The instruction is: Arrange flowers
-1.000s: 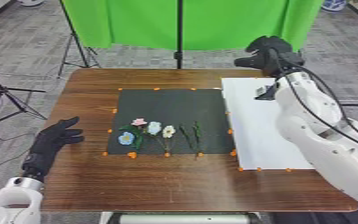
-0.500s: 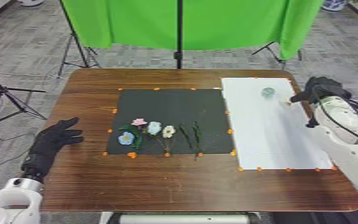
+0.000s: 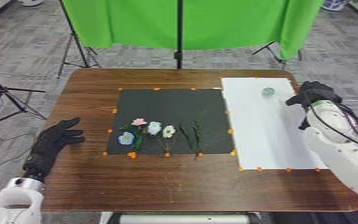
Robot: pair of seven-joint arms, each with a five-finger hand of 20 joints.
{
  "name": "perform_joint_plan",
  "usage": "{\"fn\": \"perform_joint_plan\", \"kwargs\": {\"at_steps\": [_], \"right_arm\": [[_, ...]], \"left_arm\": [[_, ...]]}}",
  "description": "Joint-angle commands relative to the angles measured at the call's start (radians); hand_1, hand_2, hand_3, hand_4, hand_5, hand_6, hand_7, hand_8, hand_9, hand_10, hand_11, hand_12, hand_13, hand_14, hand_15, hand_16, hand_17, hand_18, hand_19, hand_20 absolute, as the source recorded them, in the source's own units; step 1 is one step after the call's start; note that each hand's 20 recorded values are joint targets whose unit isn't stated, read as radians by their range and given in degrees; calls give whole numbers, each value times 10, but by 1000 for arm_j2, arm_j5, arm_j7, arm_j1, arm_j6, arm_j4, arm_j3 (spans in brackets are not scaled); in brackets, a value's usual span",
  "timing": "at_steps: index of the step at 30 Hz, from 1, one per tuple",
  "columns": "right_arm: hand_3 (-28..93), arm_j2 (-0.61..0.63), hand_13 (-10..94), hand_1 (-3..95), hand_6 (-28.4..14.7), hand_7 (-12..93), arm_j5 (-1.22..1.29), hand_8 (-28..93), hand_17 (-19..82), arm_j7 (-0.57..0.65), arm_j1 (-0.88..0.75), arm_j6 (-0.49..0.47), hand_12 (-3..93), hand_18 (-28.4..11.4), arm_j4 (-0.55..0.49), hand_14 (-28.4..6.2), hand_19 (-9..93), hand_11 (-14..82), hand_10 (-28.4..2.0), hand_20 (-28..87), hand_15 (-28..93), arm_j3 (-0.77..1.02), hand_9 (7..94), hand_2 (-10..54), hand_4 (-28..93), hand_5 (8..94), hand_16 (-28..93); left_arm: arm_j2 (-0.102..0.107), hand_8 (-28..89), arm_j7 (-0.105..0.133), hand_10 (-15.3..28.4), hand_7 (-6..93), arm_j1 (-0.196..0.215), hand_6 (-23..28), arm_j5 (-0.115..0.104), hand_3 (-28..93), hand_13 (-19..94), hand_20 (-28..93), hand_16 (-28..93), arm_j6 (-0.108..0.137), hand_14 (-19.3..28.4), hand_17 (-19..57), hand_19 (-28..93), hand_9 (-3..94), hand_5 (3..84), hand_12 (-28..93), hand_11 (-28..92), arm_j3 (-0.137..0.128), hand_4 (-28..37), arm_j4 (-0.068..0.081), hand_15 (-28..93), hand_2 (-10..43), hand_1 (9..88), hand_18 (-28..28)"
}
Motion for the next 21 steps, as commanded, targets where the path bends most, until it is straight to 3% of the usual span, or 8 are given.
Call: {"fn": "perform_joint_plan", "kwargs": {"at_steps": [1, 5, 7, 10, 15, 21], "right_arm": [[671, -35, 838, 328, -6, 147, 44, -76, 574, -47, 11, 120, 274, -166, 56, -49, 932, 249, -152, 568, 637, -51, 686, -95, -135, 517, 358], [675, -41, 860, 436, 21, 200, 14, -105, 595, -81, 4, 255, 304, -149, 92, -28, 932, 244, -128, 583, 640, -88, 731, -95, -173, 566, 362], [624, -39, 878, 510, 30, 239, -3, -10, 612, -89, 7, 311, 374, -143, 102, -18, 932, 193, -105, 597, 644, -107, 790, -95, -187, 634, 361], [610, -15, 896, 557, 33, 261, -37, 33, 629, -104, 20, 368, 402, -140, 93, -12, 932, 176, -87, 607, 646, -130, 847, -95, -194, 735, 359], [615, 35, 903, 578, 23, 257, -89, 37, 637, -62, 35, 442, 419, -141, -38, -9, 932, 165, -79, 612, 642, -96, 872, -95, -198, 764, 363], [616, 38, 902, 577, 21, 252, -35, 41, 637, -112, 94, 474, 432, -139, -229, -7, 932, 151, -79, 614, 640, -106, 877, -95, -191, 770, 369]], "left_arm": [[-14, -63, -8, 149, 124, -2, 45, 5, 583, 404, 157, -18, -8, 204, 46, 128, 455, 408, 126, 228, 10, -283, 6, 292, 183, 216, 148], [-18, -64, -9, 149, 123, 0, 46, 4, 583, 403, 157, -18, -8, 204, 46, 128, 455, 409, 126, 228, 8, -283, 7, 292, 183, 216, 148], [-19, -64, -10, 149, 123, 0, 46, 4, 581, 403, 157, -18, -6, 204, 46, 128, 455, 410, 126, 228, 8, -283, 7, 293, 183, 217, 148], [-21, -63, -5, 149, 123, 7, 45, 3, 578, 404, 157, -18, -3, 204, 46, 128, 455, 409, 126, 228, 4, -283, 3, 292, 184, 218, 148], [-19, -65, -4, 149, 125, 20, 45, 4, 583, 403, 157, -19, -2, 205, 44, 131, 455, 409, 126, 231, -7, -283, -2, 296, 185, 215, 149], [-16, -65, -6, 149, 126, 25, 45, 3, 581, 403, 156, -20, -7, 205, 44, 131, 455, 409, 125, 232, -7, -283, -4, 297, 186, 216, 149]]}}
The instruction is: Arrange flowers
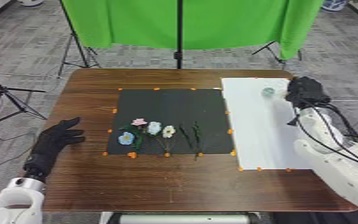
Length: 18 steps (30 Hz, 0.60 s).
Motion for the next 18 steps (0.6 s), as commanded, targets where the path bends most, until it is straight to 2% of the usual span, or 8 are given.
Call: {"fn": "perform_joint_plan", "kwargs": {"at_steps": [1, 2, 6, 12, 18], "right_arm": [[616, 20, 902, 576, 21, 251, 64, 42, 637, -56, 112, 77, 432, -140, -253, -7, 932, 149, -79, 614, 640, -11, 878, -95, -190, 770, 370], [616, 5, 901, 576, 20, 249, 77, 42, 637, -77, 127, 62, 434, -139, -274, -5, 932, 149, -79, 614, 639, -32, 878, -95, -191, 771, 370], [616, -52, 901, 575, 19, 244, 177, 46, 637, -148, 207, -13, 436, -136, -314, -4, 932, 144, -79, 613, 638, -177, 879, -95, -191, 773, 372], [619, -145, 900, 571, 20, 240, 210, 48, 636, -212, 264, -95, 433, -135, -271, -3, 932, 140, -79, 614, 637, -338, 880, -95, -191, 775, 374], [621, -176, 897, 565, 21, 240, 201, 50, 632, -231, 251, -180, 424, -133, -260, -5, 932, 131, -79, 613, 630, -365, 877, -95, -187, 774, 374]], "left_arm": [[-7, -66, -9, 150, 126, 21, 45, 4, 582, 403, 157, -20, -7, 205, 44, 132, 455, 409, 124, 232, -3, -283, -2, 297, 186, 215, 149], [-7, -65, -16, 149, 126, 14, 45, 5, 581, 403, 156, -20, -5, 205, 44, 132, 455, 409, 124, 232, 1, -283, -2, 297, 186, 215, 149], [-10, -65, -18, 149, 126, 11, 45, 4, 581, 403, 156, -20, -12, 204, 43, 132, 454, 409, 124, 232, -1, -283, 1, 297, 186, 215, 149], [-12, -65, -17, 149, 126, 5, 45, 6, 579, 402, 157, -20, -15, 205, 42, 133, 454, 409, 124, 231, 8, -283, 4, 298, 186, 215, 149], [-14, -66, -25, 150, 124, 2, 46, 7, 579, 401, 157, -20, -24, 205, 42, 133, 454, 409, 124, 231, 9, -283, 7, 297, 186, 215, 149]]}}
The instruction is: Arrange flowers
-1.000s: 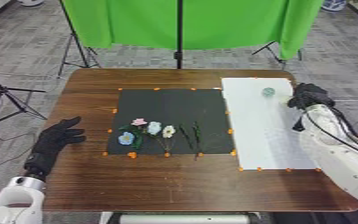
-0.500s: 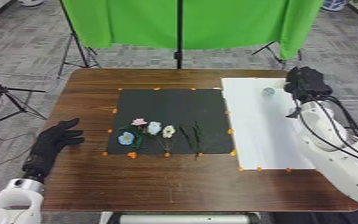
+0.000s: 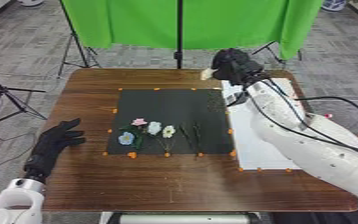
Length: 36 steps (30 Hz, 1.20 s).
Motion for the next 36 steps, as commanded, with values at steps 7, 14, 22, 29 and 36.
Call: {"fn": "perform_joint_plan", "kwargs": {"at_steps": [7, 14, 22, 29, 36], "right_arm": [[621, -78, 895, 553, 29, 240, -3, 46, 626, -22, -68, -126, 414, -138, -5, -8, 932, 128, -85, 609, 622, -34, 873, -95, -176, 769, 373], [607, -70, 894, 509, 31, 229, -4, 35, 621, -15, -96, -192, 323, -142, -28, -16, 932, 214, -109, 603, 617, -27, 839, -95, -159, 758, 375], [600, -63, 891, 479, 25, 212, -1, 34, 617, -18, -105, -238, 254, -147, -43, -22, 932, 251, -121, 599, 612, -20, 827, -95, -156, 749, 374], [602, -49, 888, 461, 24, 202, -31, 36, 611, -53, -103, -243, 254, -147, -36, -21, 932, 249, -122, 598, 611, -2, 806, -95, -148, 728, 374], [598, -35, 881, 490, 31, 212, -59, 33, 608, -70, -102, -200, 290, -144, -41, -19, 932, 230, -113, 593, 616, 9, 791, -95, -162, 717, 371]], "left_arm": [[-12, -65, -26, 150, 125, 2, 45, 4, 584, 400, 157, -20, -26, 204, 41, 135, 454, 409, 124, 230, 3, -283, 8, 295, 185, 212, 150], [-7, -64, -35, 150, 124, -8, 45, 7, 587, 399, 157, -19, -43, 206, 40, 136, 452, 405, 124, 228, 4, -283, 12, 294, 184, 209, 150], [-5, -64, -40, 150, 122, -13, 45, 9, 587, 398, 157, -18, -52, 204, 40, 134, 452, 404, 126, 227, 6, -283, 15, 291, 182, 209, 150], [-6, -63, -37, 148, 123, -8, 45, 10, 589, 397, 157, -18, -55, 204, 40, 134, 451, 404, 126, 227, 1, -283, 13, 290, 181, 210, 149], [-8, -63, -34, 148, 123, -13, 45, 12, 590, 396, 157, -17, -56, 204, 40, 133, 450, 404, 126, 227, 3, -283, 15, 290, 180, 211, 150]]}}
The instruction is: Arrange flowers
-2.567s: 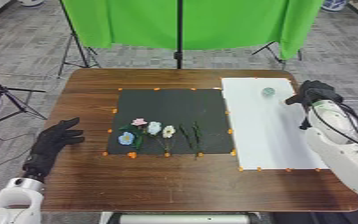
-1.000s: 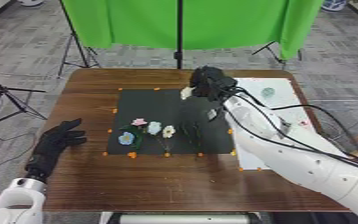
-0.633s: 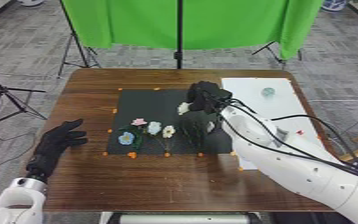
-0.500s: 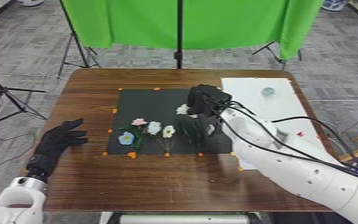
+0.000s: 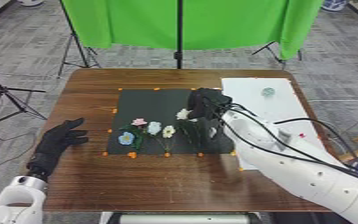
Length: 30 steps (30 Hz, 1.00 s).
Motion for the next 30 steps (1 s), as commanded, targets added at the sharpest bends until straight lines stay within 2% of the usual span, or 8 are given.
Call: {"fn": "perform_joint_plan", "kwargs": {"at_steps": [1, 5, 9, 16, 21, 25, 26, 30], "right_arm": [[600, 24, 880, 490, 31, 213, -45, 33, 608, -33, 3, 26, 294, -143, -10, -18, 932, 227, -111, 594, 617, 23, 789, -95, -161, 715, 371], [653, 28, 877, 437, 30, 211, -42, 14, 605, -40, -4, -23, 263, -143, -20, -17, 932, 239, -116, 599, 620, 29, 764, -95, -167, 681, 371], [698, 32, 867, 381, 26, 195, -34, -95, 595, -35, -13, -58, 250, -146, -33, -21, 932, 237, -121, 601, 621, 39, 734, -95, -170, 648, 375], [687, 57, 853, 344, 23, 185, -42, -106, 580, -46, -16, -105, 249, -155, -70, -30, 932, 223, -132, 594, 618, 105, 706, -95, -165, 604, 372], [682, 101, 838, 301, 14, 171, -29, -98, 564, 21, 2, 58, 252, -164, -77, -48, 932, 212, -142, 585, 613, 212, 690, -95, -155, 587, 370], [673, 131, 822, 285, 10, 165, -63, -96, 557, 126, 23, 153, 254, -168, -16, -59, 932, 206, -147, 587, 623, 275, 681, -95, -147, 581, 371], [672, 132, 820, 279, 8, 161, -85, -94, 556, 156, 29, 145, 254, -169, 8, -60, 932, 203, -150, 588, 625, 287, 676, -95, -145, 576, 369], [642, 121, 791, 227, -22, 107, -113, -68, 537, 274, 26, -47, 257, -187, 92, -83, 932, 170, -176, 582, 634, 340, 631, -95, -122, 521, 364]], "left_arm": [[-6, -63, -13, 148, 123, 8, 45, 6, 592, 396, 157, -18, -19, 204, 40, 133, 449, 404, 126, 227, 2, -283, 8, 289, 179, 210, 150], [-8, -64, -12, 148, 125, 10, 44, 9, 593, 395, 157, -17, -18, 204, 39, 133, 449, 405, 126, 226, 0, -283, 6, 288, 177, 212, 150], [-10, -65, -14, 148, 126, 15, 44, 9, 592, 395, 157, -17, -20, 204, 39, 133, 449, 404, 126, 227, -5, -283, 4, 288, 177, 214, 150], [-14, -64, -13, 148, 124, 19, 45, 11, 589, 395, 157, -16, -19, 205, 39, 134, 449, 404, 126, 227, -8, -283, 0, 288, 176, 219, 150], [-13, -64, -12, 148, 125, 22, 44, 11, 589, 395, 157, -16, -13, 204, 39, 133, 449, 404, 126, 227, -12, -283, -2, 288, 176, 219, 150], [-13, -65, -16, 147, 124, 23, 44, 14, 592, 396, 157, -16, -17, 204, 39, 133, 449, 404, 126, 227, -13, -283, -3, 288, 177, 217, 150], [-13, -65, -15, 148, 124, 25, 44, 13, 591, 395, 157, -16, -14, 204, 39, 132, 449, 405, 126, 227, -14, -283, -4, 288, 177, 217, 150], [-15, -65, -13, 148, 125, 32, 43, 13, 588, 395, 157, -16, -12, 204, 39, 133, 449, 404, 125, 227, -20, -283, -8, 289, 177, 219, 150]]}}
